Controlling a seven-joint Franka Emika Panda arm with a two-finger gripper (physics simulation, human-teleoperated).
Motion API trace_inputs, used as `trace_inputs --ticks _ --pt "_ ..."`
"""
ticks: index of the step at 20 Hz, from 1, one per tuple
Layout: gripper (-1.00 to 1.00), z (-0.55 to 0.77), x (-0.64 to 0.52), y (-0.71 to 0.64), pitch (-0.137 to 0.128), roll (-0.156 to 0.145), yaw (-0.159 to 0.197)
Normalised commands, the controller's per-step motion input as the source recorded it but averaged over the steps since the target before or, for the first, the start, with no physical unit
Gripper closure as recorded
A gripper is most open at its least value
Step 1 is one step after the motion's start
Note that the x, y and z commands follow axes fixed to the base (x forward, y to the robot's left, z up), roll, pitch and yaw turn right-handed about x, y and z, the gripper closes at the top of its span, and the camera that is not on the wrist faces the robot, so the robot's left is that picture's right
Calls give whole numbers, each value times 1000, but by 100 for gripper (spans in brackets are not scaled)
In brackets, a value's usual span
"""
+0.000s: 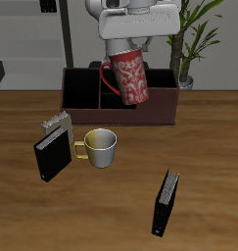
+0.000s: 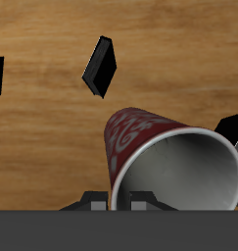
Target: Place the red mug into the back desk caddy's right compartment and place the left black book into the back desk caddy's back compartment and place the right black book into the back desk caddy's front compartment
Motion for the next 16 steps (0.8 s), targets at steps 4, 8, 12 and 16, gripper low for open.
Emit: trace_inputs --ticks 4,8,12,16 --pt "100 256 -549 154 6 -3 -70" --pt "100 119 -393 135 2 6 -20" --pt "100 29 -514 169 22 35 -44" --pt "100 -53 -429 74 3 -14 -27"
